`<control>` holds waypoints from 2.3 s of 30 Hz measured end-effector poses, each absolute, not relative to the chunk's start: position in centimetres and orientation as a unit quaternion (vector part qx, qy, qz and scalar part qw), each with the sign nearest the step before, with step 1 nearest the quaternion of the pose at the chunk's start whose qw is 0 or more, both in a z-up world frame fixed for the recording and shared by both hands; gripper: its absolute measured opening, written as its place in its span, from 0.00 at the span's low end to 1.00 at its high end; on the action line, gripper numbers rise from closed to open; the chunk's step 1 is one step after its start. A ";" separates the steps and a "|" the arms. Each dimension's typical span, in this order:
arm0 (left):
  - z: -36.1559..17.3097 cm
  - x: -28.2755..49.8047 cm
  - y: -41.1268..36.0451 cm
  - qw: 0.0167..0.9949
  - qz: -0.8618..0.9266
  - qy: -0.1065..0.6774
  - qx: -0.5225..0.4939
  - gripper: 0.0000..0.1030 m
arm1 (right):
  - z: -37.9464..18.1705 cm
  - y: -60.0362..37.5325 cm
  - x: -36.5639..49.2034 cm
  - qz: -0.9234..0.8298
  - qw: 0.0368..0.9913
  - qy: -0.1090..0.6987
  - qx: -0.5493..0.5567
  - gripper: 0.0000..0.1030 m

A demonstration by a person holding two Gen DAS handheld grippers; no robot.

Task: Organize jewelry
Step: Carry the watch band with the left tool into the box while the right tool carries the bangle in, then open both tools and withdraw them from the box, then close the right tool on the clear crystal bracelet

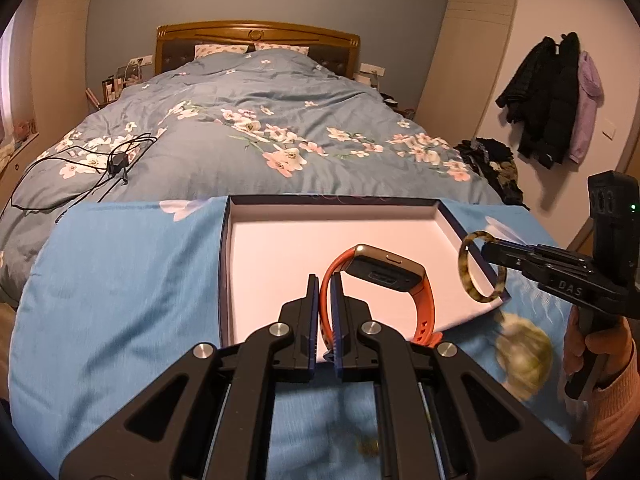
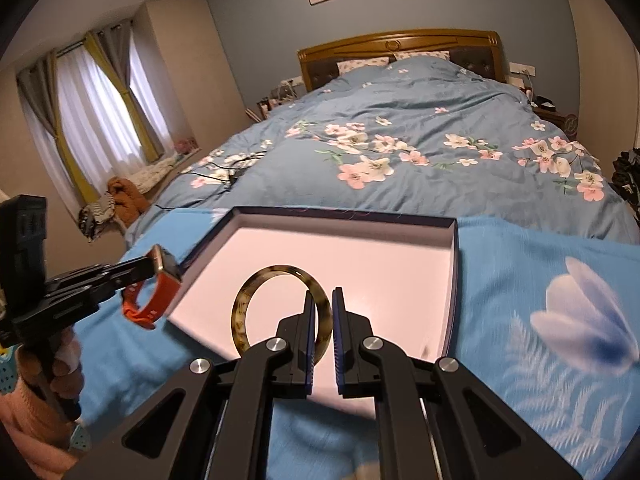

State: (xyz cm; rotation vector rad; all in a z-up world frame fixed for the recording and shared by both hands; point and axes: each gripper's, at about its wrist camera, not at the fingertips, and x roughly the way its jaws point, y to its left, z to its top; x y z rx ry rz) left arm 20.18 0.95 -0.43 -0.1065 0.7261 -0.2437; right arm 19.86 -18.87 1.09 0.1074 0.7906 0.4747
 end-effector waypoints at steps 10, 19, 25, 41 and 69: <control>-1.9 27.9 0.0 0.915 -0.091 0.389 -0.056 0.06 | -0.8 -17.6 26.5 0.199 0.886 0.417 0.031 0.06; -4.3 32.6 -0.4 0.905 -0.066 0.416 -0.056 0.06 | -2.6 -16.6 30.5 0.184 0.872 0.453 0.024 0.06; -5.4 34.9 -0.5 0.898 -0.050 0.433 -0.064 0.07 | -3.3 -16.4 32.0 0.175 0.863 0.473 0.029 0.06; -6.5 36.6 0.0 0.886 -0.024 0.455 -0.084 0.20 | -1.8 -16.7 30.5 0.166 0.879 0.446 0.026 0.20; -3.0 10.8 -0.3 0.943 -0.172 0.286 0.010 0.53 | -1.1 -15.8 7.4 0.334 0.848 0.409 -0.041 0.35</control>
